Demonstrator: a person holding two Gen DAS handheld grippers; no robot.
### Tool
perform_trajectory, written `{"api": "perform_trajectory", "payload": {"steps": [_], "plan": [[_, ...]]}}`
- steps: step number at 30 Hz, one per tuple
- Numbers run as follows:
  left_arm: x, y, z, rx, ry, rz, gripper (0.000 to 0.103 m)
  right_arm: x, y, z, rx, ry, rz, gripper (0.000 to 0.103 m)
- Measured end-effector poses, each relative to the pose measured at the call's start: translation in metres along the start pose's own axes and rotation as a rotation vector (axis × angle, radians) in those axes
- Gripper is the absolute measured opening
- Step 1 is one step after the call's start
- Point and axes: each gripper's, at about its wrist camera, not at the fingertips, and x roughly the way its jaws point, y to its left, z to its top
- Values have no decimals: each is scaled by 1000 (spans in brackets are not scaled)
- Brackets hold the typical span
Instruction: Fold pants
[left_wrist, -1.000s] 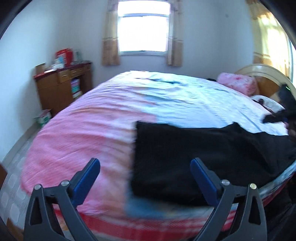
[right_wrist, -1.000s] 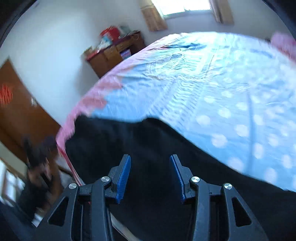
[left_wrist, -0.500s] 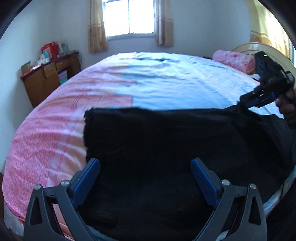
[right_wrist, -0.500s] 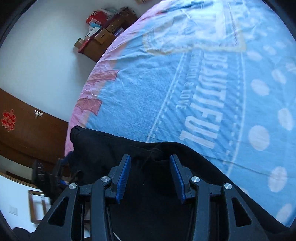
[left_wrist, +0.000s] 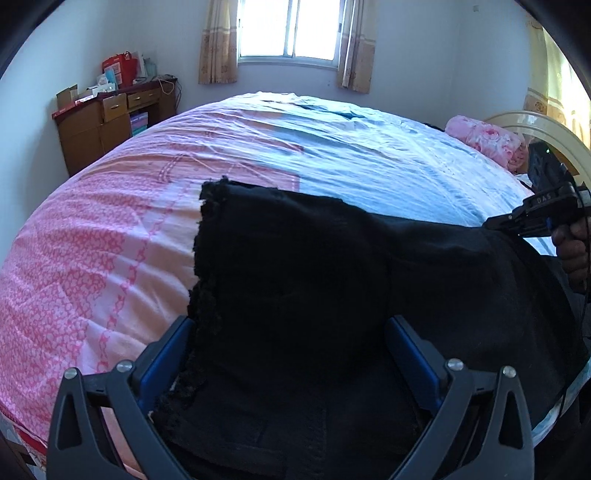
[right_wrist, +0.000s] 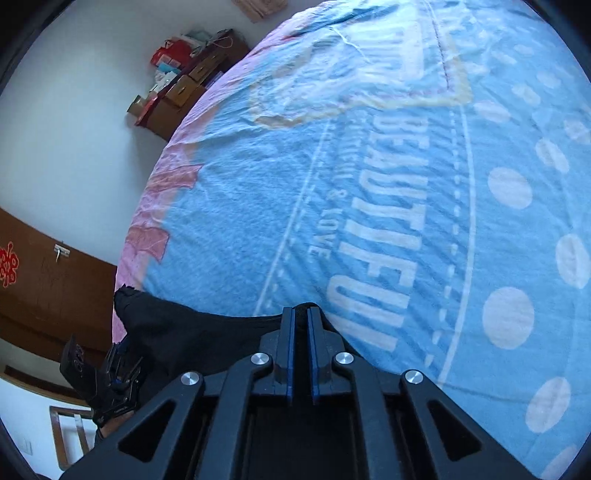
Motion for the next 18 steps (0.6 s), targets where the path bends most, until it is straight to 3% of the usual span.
{"api": "perform_trajectory", "payload": {"steps": [5,8,10,12,14,18], "plan": [[0,0,1,-1,7,1,103,2,-3,-2,2,-13,12,4],[-3,-3,6,-13,39,31,103,-3,6,-4,-62,-13,-17,7],[-15,-9,10,-10,32,67,103,-16,14,-11,-82,-40,-41,19],[-35,-22,12,31,-18,83,103,-32,20,-21,-111,-76,-92,63],[-46,-36,12,60,-45,70,103,-56,26,-38,-155,-133,-144,65],[-55,-86,5,142,-29,-60,103,-98,25,-83,-198,-197,-275,65]]}}
